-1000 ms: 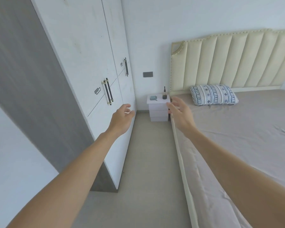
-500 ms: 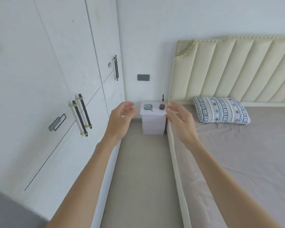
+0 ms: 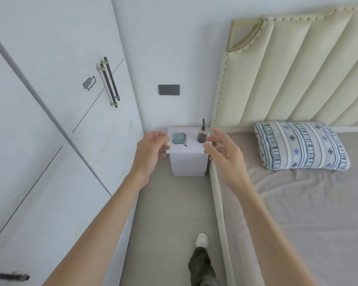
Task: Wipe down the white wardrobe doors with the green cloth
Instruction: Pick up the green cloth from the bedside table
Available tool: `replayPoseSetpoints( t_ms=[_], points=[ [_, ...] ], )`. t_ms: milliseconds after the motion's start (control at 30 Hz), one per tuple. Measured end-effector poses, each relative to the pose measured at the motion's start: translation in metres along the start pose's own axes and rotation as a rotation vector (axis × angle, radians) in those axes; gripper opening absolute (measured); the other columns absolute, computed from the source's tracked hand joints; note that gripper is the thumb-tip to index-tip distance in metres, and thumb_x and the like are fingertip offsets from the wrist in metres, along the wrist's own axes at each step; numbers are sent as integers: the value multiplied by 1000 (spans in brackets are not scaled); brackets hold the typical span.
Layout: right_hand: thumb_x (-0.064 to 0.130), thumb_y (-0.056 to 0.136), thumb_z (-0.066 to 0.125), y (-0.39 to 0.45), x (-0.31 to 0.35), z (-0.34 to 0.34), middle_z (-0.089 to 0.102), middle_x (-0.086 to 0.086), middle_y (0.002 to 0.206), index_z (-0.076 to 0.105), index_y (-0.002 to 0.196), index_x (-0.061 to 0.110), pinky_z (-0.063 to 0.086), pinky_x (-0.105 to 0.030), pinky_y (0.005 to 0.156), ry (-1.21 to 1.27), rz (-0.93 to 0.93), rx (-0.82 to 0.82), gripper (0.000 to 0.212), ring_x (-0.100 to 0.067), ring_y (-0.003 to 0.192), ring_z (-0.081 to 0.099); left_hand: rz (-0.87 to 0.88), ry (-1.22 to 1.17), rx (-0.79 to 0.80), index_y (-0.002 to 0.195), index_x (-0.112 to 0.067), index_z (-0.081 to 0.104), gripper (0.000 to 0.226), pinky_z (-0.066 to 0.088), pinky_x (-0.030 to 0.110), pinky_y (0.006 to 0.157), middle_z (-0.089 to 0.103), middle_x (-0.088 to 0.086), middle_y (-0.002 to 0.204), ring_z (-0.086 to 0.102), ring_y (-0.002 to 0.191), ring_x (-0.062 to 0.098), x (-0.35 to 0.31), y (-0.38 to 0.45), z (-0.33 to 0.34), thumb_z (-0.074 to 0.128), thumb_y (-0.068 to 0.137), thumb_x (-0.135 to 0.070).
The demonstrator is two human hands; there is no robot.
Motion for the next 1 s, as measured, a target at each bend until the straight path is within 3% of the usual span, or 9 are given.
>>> replayPoseSetpoints(
  t_ms=[133,300,500,600,733,833,867,933,1000],
  points=[
    [36,99,64,130,-69,12,65,16,122,53,142,36,54,-30,88,-5,87,65,45,-12,101,69,-105,25,-29,112,-12,67,16,54,36,84,68,-2,100,70,90,15,49,129,43,66,98,-20],
    [36,98,63,286,-130,37,66,14,118,54,141,32,56,-33,88,-98,206,139,44,-12,98,69,-239,87,-80,121,-10,66,22,53,26,78,68,-3,104,69,89,12,94,281,73,64,100,-18],
    [33,100,62,418,-239,98,64,10,119,51,144,23,45,-23,61,-180,430,246,47,-22,98,68,-454,183,-60,102,-19,66,5,50,27,77,69,2,110,65,87,11,177,447,89,64,97,-21],
    [31,100,61,469,-311,132,64,8,117,51,144,22,43,-23,58,-231,503,292,46,-21,97,68,-498,235,-74,107,-14,68,15,52,33,83,70,7,107,65,89,15,232,533,95,64,94,-21],
    [31,99,61,542,-415,180,64,8,116,51,143,24,50,-29,68,-296,600,283,45,-20,95,69,-605,304,-31,106,-15,66,15,52,37,86,69,8,115,66,107,27,333,643,106,65,93,-22],
    [27,100,57,591,-494,221,63,5,119,49,144,22,55,-37,81,-349,664,308,45,-20,101,64,-634,425,35,102,-13,62,7,45,28,68,64,3,97,58,89,27,401,707,116,60,98,-17],
    [26,99,56,603,-518,234,64,2,122,48,145,21,56,-40,85,-377,672,326,47,-22,103,63,-624,499,68,106,-12,61,9,44,29,66,61,3,97,55,86,27,425,722,119,56,100,-16],
    [24,99,54,634,-573,261,59,-3,130,44,149,20,57,-45,86,-448,676,353,52,-26,106,62,-596,643,120,137,-7,53,35,51,35,75,59,10,121,61,93,28,480,760,126,53,105,-22],
    [25,99,53,657,-613,279,45,-6,142,32,155,21,52,-40,88,-495,693,352,60,-28,119,55,-586,762,152,145,-5,42,49,52,39,79,58,14,131,64,101,31,518,784,131,53,105,-32]
  ],
)
Point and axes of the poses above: each hand's wrist, its own y-axis towards the middle knuckle, its own z-axis out of the palm, x = y × z, the point moved 4 cm from there along y, towards the middle knuckle
